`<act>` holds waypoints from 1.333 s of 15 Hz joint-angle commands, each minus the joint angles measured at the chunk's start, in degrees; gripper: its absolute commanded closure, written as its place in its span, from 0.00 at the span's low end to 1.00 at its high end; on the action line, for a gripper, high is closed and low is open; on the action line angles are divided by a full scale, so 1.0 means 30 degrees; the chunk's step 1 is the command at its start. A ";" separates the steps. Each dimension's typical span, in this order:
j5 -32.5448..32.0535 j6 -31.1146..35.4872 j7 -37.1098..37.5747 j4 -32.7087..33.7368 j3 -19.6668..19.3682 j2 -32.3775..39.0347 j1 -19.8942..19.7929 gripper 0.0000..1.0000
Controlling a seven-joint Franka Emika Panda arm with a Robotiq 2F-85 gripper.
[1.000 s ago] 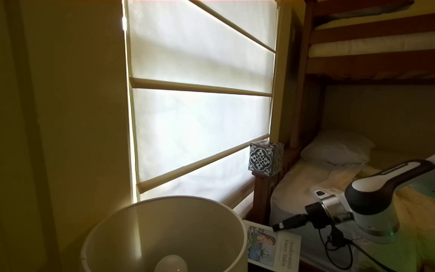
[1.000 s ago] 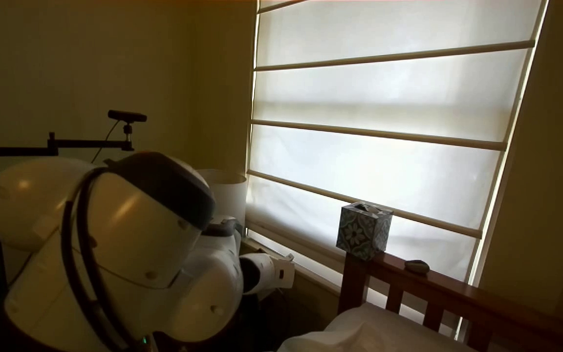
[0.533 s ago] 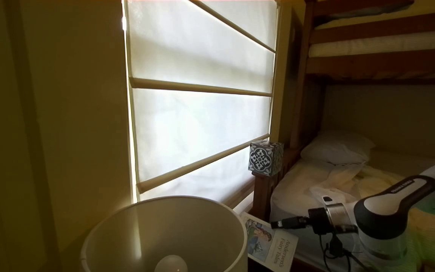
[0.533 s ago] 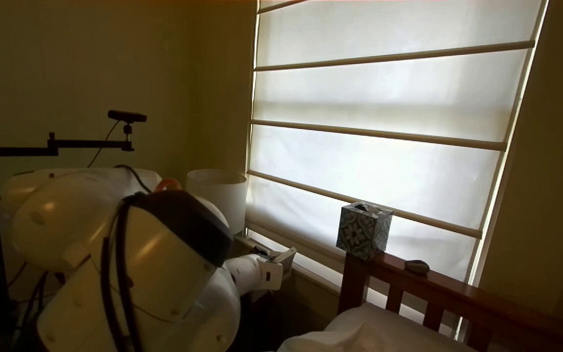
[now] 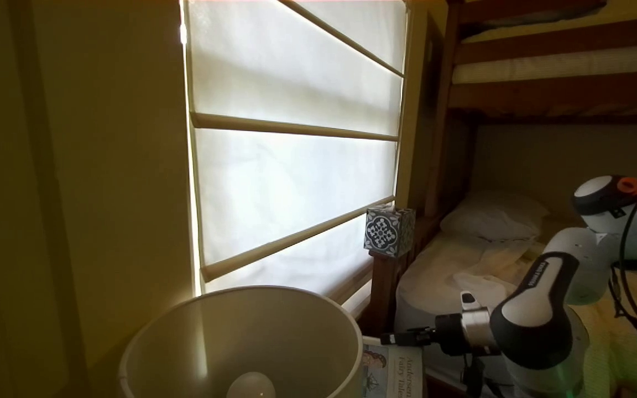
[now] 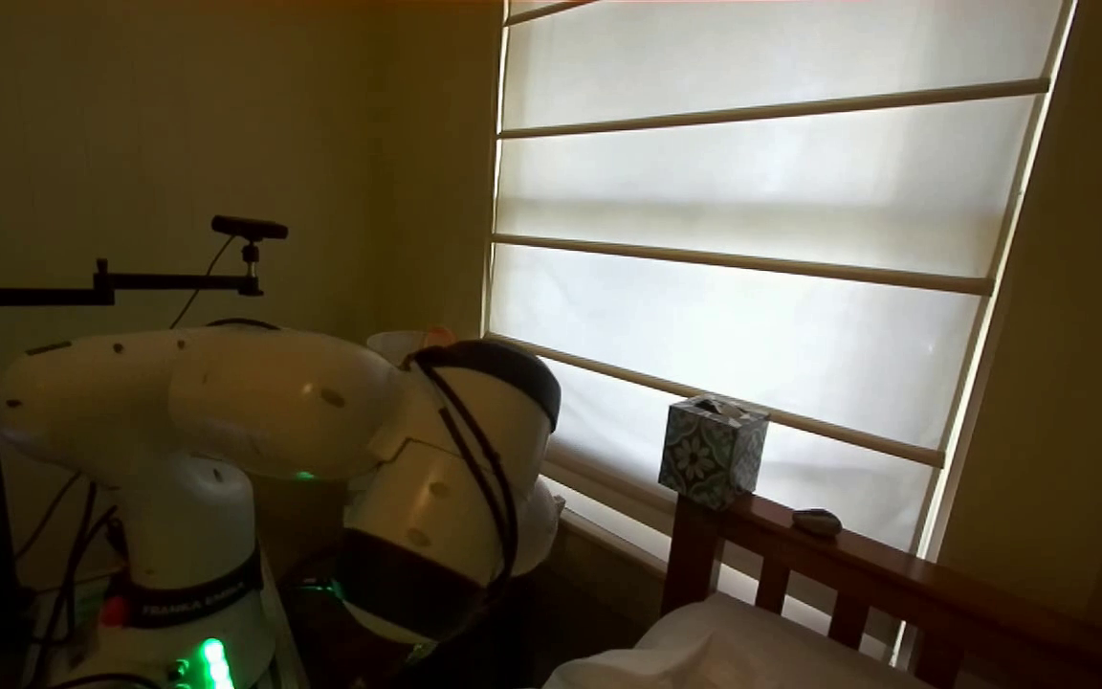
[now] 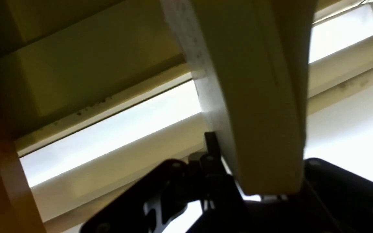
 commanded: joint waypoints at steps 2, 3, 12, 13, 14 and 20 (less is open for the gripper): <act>0.7063 -0.0168 -0.5655 0.0055 0.5112 0.0335 -0.2445 0.94; 0.8388 -0.0192 -0.6044 0.0111 0.6065 -0.0306 -0.2822 0.94; 1.6825 0.3211 -0.4015 -0.0064 1.0747 -0.7034 -0.3335 0.94; 1.7388 0.0032 -0.2736 -0.0194 1.2020 -0.9781 -0.5939 0.94; 1.8344 0.0380 -0.2240 -0.0173 1.2514 -1.0236 -0.5521 0.94; 2.6715 -0.0038 -0.0562 0.0146 1.6706 -1.5259 -0.5314 0.94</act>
